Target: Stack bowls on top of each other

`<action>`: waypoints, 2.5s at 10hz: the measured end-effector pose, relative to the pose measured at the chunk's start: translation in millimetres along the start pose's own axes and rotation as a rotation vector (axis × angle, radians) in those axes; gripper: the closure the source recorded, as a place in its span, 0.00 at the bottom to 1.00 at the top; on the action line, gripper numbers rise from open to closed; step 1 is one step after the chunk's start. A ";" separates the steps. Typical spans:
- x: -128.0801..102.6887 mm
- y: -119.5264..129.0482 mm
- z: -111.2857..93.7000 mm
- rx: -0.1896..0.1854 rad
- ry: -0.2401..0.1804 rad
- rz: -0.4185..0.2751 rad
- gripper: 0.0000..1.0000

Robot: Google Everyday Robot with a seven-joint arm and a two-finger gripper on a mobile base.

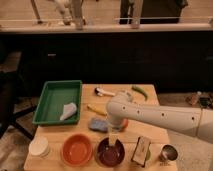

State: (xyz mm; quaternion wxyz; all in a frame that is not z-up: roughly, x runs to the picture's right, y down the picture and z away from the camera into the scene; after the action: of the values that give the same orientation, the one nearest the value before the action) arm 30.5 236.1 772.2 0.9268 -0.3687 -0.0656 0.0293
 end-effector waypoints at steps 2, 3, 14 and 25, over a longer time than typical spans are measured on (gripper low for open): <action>0.7 0.8 5.9 -0.011 -0.002 -0.001 0.21; 0.9 1.2 7.4 -0.014 -0.004 -0.001 0.25; 24.1 3.6 -5.7 -0.021 0.005 0.016 1.00; -2.6 1.9 -68.1 -0.034 0.095 -0.089 1.00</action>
State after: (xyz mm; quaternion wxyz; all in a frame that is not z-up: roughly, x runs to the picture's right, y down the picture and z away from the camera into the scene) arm 37.7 190.9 721.6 0.9229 -0.3820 -0.0382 -0.0308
